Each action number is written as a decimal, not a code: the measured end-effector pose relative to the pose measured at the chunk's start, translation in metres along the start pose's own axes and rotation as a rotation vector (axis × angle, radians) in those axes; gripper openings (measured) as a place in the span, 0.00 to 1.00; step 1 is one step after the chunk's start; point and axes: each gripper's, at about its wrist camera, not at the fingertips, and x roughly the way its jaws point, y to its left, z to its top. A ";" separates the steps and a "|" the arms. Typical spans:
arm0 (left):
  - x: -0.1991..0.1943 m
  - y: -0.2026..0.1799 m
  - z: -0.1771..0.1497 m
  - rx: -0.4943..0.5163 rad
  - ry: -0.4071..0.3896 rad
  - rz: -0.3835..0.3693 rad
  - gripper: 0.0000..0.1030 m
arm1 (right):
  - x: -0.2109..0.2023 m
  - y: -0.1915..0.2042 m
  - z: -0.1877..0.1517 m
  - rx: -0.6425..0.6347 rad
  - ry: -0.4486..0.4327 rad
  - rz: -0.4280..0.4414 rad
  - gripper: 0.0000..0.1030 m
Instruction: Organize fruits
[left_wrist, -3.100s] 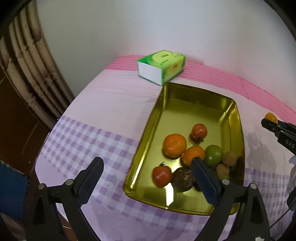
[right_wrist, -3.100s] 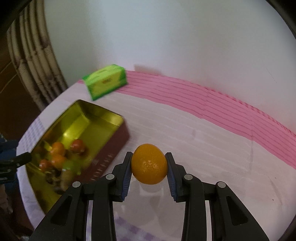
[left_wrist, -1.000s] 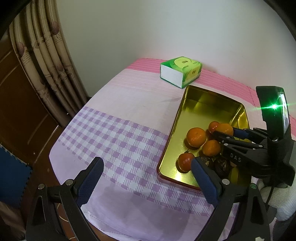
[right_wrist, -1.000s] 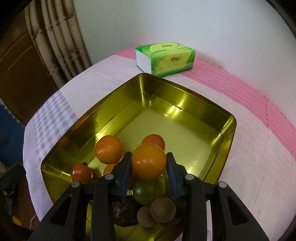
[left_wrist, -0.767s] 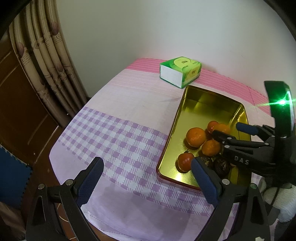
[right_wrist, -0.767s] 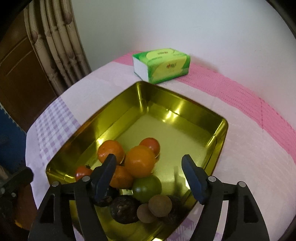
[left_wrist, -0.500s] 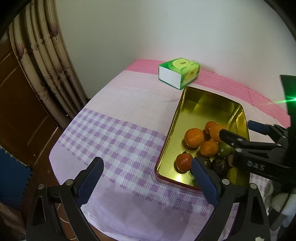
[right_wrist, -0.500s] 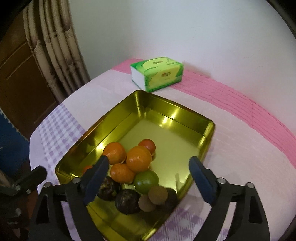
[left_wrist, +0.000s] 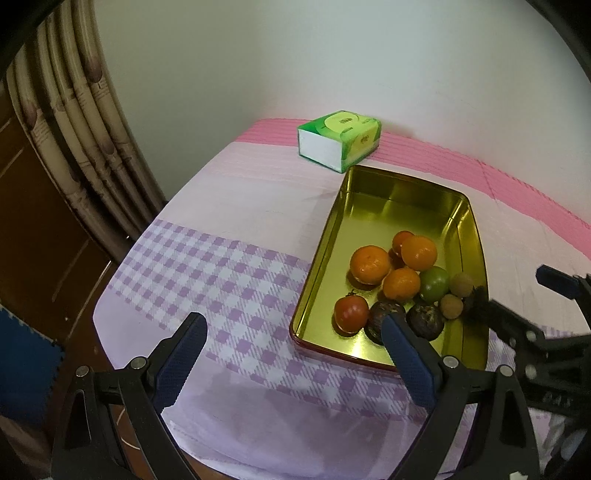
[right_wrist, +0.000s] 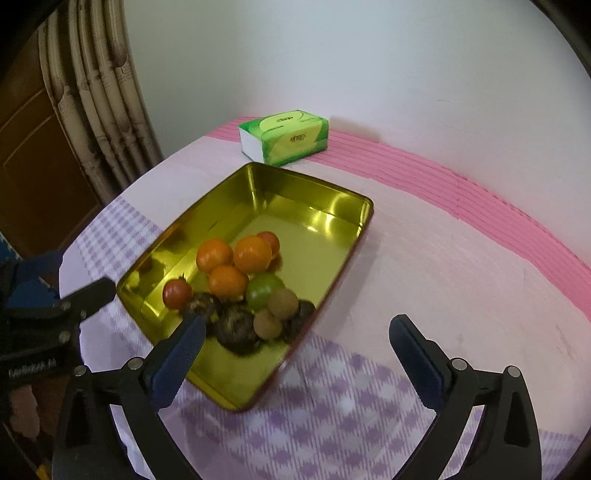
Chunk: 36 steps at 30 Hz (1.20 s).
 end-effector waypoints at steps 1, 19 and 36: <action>0.000 0.000 0.000 0.002 0.001 -0.002 0.91 | -0.002 0.000 -0.002 0.002 0.000 -0.002 0.97; -0.002 -0.010 -0.004 0.031 0.006 -0.019 0.91 | -0.007 0.009 -0.017 -0.034 0.028 -0.036 0.98; 0.002 -0.011 -0.006 0.029 0.017 -0.019 0.91 | -0.003 0.019 -0.021 -0.065 0.036 -0.033 0.98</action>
